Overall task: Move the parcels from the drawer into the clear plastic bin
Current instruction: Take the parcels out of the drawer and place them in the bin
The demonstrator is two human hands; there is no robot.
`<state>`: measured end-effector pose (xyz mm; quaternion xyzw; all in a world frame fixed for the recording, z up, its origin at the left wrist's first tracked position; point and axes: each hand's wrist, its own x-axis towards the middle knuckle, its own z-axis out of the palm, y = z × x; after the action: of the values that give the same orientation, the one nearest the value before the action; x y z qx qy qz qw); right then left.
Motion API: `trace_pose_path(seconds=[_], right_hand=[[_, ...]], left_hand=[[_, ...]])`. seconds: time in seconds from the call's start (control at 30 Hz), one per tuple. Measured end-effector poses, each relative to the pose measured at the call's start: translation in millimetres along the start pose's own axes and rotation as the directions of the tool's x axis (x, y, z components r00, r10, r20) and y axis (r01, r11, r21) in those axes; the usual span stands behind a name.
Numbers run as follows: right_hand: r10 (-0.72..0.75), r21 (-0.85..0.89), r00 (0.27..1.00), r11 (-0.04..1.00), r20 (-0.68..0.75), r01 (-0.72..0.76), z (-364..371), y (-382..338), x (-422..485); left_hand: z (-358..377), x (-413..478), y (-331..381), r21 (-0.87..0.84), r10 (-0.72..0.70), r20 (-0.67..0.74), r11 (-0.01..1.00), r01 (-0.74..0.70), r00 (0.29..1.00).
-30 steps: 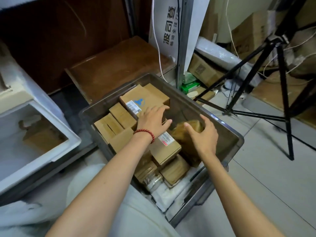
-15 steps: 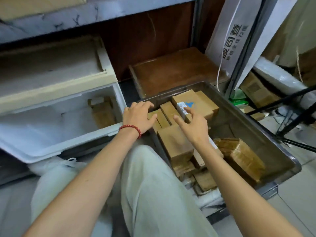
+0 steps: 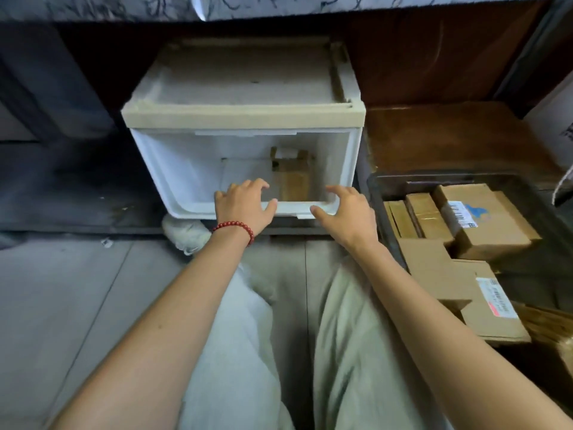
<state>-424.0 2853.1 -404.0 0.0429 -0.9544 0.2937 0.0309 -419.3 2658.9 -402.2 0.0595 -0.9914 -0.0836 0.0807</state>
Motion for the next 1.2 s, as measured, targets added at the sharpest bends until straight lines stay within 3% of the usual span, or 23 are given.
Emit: trace_pose_path(seconds=[0.2, 0.4, 0.6, 0.8, 1.07, 1.2], right_hand=[[0.045, -0.041, 0.996, 0.998, 0.072, -0.042, 33, -5, 26], [0.014, -0.121, 0.994, 0.993, 0.104, -0.001, 65, 0, 71], [0.148, -0.06, 0.984, 0.988, 0.098, -0.142, 99, 22, 124], [0.11, 0.017, 0.976, 0.993, 0.187, -0.115, 124, 29, 167], [0.146, 0.121, 0.948, 0.975, 0.282, -0.186, 151, 53, 189], [0.121, 0.166, 0.952, 0.971, 0.28, -0.172, 155, 50, 192]], left_hand=[[31, 16, -10, 0.061, 0.076, 0.067, 0.995, -0.08, 0.995], [55, 54, -50, 0.128, 0.014, 0.135, 0.991, -0.031, 0.991], [91, 103, -62, 0.147, 0.047, 0.21, 0.986, -0.079, 0.977], [127, 154, -49, 0.177, 0.018, 0.283, 0.982, -0.071, 0.959], [164, 183, -32, -0.168, 0.02, 0.36, 0.985, 0.044, 0.933], [170, 186, -28, -0.517, -0.095, 0.394, 0.799, 0.306, 0.914]])
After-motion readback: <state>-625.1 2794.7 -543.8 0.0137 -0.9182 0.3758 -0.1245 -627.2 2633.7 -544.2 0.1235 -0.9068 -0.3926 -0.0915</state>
